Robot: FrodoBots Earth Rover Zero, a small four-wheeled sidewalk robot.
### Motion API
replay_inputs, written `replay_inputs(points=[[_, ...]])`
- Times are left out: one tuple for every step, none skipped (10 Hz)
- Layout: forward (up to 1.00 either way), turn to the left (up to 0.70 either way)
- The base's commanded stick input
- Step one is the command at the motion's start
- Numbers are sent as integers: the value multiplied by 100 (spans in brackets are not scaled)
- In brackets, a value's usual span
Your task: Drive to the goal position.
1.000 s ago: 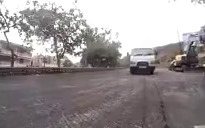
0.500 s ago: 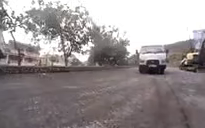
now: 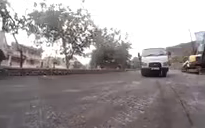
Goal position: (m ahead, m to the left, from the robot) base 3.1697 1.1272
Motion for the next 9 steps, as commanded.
replay_inputs(points=[[70,27],[70,27],[70,27],[70,27],[70,27],[70,27],[70,27],[62,24],[47,18]])
